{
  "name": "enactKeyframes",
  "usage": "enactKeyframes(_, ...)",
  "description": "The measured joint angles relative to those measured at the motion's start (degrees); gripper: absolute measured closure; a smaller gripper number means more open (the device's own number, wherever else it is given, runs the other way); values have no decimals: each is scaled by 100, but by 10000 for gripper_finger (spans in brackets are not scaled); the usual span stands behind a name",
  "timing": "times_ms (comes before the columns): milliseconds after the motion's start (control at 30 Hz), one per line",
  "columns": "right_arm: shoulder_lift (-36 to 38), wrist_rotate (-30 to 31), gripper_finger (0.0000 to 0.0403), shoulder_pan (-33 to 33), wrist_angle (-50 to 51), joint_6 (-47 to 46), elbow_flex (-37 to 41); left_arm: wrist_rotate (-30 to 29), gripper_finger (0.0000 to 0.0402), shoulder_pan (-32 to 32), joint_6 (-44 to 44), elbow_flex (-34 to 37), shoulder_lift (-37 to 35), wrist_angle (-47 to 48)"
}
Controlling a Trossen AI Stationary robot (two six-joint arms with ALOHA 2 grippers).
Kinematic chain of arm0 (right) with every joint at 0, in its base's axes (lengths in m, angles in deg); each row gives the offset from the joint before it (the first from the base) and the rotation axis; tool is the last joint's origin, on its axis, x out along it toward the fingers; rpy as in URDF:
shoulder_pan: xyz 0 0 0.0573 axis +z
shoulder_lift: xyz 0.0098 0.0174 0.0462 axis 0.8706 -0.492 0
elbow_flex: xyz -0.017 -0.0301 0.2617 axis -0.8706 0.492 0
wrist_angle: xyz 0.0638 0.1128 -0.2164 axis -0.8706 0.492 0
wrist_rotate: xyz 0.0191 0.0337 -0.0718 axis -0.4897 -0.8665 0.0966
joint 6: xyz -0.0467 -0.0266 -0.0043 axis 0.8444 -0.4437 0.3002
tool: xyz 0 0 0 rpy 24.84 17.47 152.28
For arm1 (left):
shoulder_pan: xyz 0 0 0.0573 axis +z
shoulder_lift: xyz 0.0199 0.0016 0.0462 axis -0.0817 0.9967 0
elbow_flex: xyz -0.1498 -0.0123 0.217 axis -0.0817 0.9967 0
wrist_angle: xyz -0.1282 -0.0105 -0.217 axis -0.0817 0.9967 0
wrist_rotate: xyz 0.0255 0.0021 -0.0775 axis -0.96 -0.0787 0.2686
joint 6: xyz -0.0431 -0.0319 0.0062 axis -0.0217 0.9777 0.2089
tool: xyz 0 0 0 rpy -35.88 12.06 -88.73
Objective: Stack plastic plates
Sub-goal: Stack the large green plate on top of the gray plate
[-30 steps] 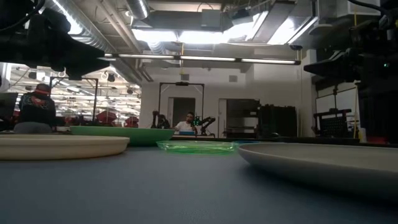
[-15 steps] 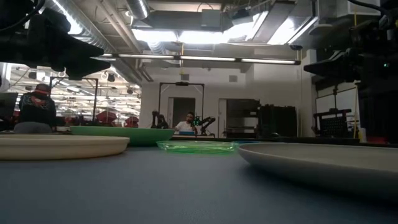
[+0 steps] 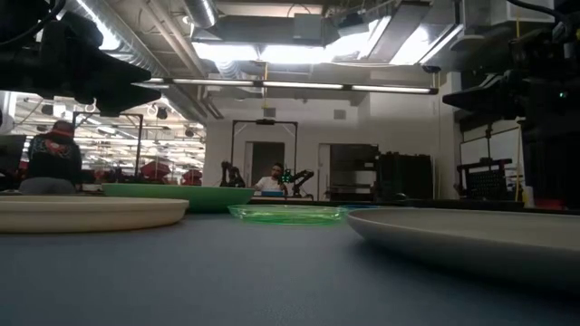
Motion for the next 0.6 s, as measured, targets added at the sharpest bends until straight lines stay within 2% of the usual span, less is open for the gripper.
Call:
enactKeyframes(200, 2, 0, 403, 0, 0, -1, 0, -2, 85, 0, 3, 2, 0, -305)
enactKeyframes(467, 0, 0, 403, 0, 0, 0, 0, -28, 85, 0, -378, 0, -1, -1894)
enactKeyframes(600, 2, 1, 403, 0, 0, 0, 0, -452, 85, 0, -399, -2, -2, -2249)
